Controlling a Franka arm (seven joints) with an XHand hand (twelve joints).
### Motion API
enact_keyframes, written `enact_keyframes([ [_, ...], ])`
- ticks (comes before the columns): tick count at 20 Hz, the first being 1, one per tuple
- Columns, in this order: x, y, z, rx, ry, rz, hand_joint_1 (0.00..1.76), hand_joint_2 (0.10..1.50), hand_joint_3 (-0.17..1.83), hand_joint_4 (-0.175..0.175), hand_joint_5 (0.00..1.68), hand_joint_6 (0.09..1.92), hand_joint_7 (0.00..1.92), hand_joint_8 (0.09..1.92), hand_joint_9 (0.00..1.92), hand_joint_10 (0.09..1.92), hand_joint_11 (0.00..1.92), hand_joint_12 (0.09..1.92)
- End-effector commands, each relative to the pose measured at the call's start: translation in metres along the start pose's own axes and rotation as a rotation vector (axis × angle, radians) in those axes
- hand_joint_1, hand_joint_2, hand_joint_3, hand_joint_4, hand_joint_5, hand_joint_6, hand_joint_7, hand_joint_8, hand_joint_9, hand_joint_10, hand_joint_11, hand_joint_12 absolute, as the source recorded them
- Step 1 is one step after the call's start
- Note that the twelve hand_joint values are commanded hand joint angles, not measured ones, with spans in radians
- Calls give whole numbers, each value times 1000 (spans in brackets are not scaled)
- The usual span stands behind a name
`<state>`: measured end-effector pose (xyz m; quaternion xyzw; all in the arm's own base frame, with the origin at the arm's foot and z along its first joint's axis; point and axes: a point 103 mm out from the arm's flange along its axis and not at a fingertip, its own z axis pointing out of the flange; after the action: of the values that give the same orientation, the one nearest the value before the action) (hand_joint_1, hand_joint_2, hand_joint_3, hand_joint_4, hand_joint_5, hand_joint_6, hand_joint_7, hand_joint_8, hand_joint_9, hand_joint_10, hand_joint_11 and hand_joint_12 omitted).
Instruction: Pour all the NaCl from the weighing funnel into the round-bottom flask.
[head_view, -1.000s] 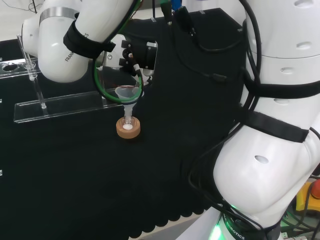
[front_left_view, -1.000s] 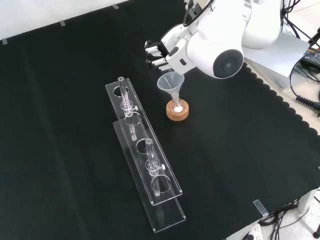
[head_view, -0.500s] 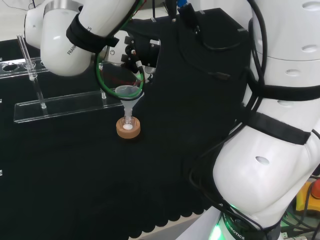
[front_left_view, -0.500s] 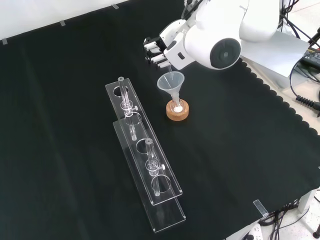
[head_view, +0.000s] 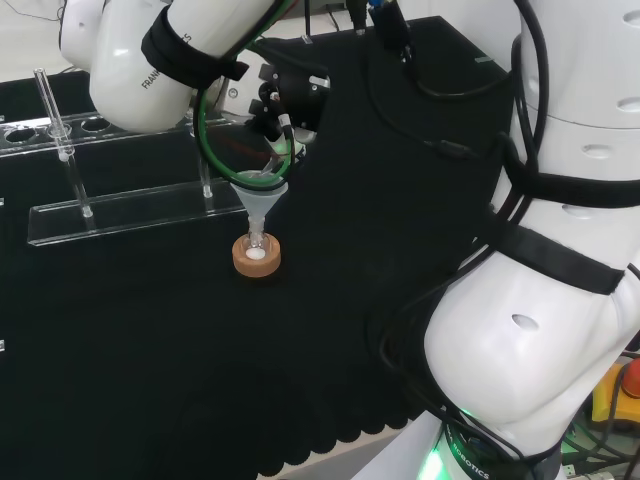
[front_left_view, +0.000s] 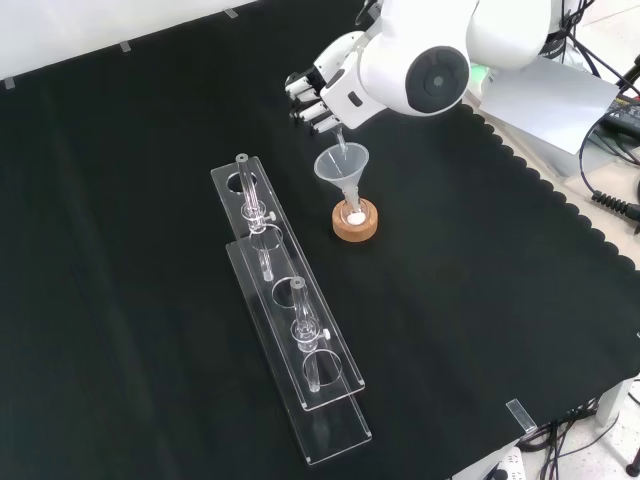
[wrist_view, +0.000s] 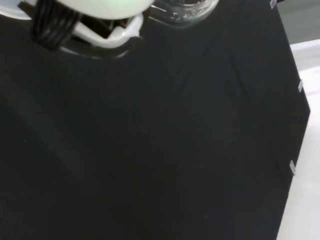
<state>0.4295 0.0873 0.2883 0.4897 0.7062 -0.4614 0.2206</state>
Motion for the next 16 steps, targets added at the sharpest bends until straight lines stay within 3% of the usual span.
enact_keyframes([
  [1,-2,2,7,0,21,-3,1101,622,827,175,1159,953,817,570,1158,188,951,970],
  [12,-8,6,28,-36,159,4,1100,622,827,175,1159,954,817,570,1162,187,954,969],
  [16,-11,7,32,-33,172,9,1100,623,827,175,1158,954,817,570,1163,186,956,969],
])
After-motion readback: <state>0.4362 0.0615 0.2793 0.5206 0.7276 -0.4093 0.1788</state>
